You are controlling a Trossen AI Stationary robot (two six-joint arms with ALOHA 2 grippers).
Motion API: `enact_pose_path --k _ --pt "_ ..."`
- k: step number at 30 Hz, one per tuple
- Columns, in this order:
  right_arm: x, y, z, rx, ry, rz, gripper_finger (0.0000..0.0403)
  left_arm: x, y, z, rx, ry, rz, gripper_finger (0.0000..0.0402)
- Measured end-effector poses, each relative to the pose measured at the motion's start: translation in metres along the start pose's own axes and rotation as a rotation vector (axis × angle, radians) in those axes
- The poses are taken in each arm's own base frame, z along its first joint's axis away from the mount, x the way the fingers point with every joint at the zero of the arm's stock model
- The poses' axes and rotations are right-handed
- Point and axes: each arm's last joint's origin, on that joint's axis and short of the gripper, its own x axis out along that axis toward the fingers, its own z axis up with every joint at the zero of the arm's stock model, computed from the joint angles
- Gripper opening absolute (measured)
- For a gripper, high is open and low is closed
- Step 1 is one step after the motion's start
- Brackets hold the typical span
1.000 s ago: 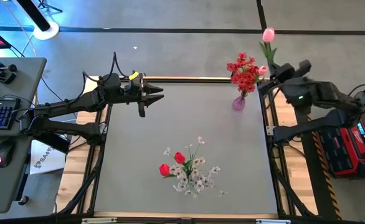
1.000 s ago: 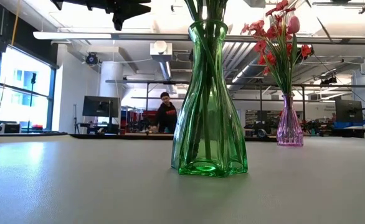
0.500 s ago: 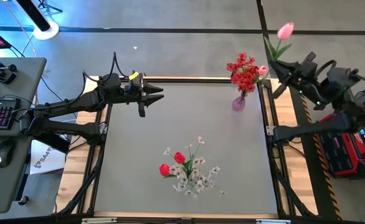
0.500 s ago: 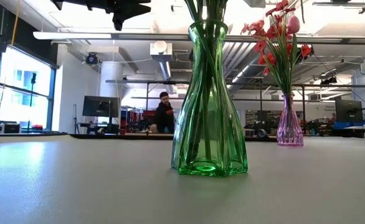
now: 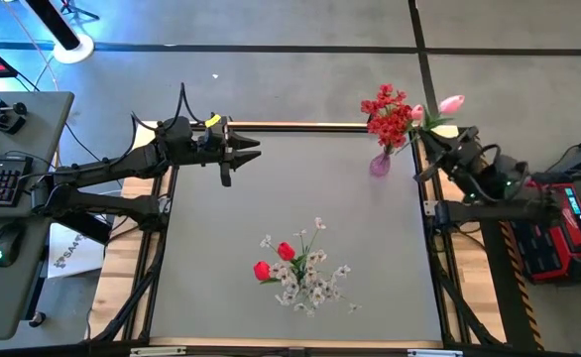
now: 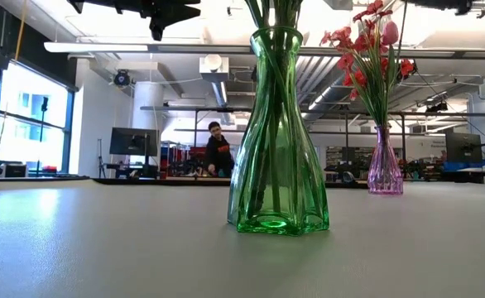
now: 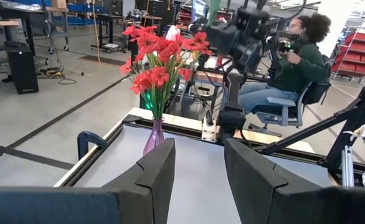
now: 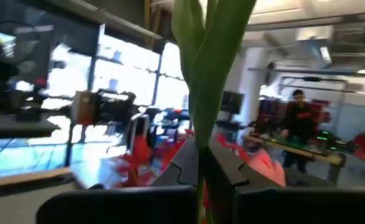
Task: Sort flowers into vase by color
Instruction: Put the pink flower into the violet vase
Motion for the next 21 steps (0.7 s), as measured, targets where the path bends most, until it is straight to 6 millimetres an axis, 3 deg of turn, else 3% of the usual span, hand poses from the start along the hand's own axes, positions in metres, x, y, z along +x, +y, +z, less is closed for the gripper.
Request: enact_pose_path --k 15,21 --pt "-0.011 0.014 -0.078 -0.056 -0.046 -0.182 0.0000 0.000 0.000 0.000 0.000 0.000 0.000 0.0129" --pt "-0.012 0.012 -0.083 -0.044 -0.107 -0.237 0.0000 0.000 0.000 0.000 0.000 0.000 0.000 0.0129"
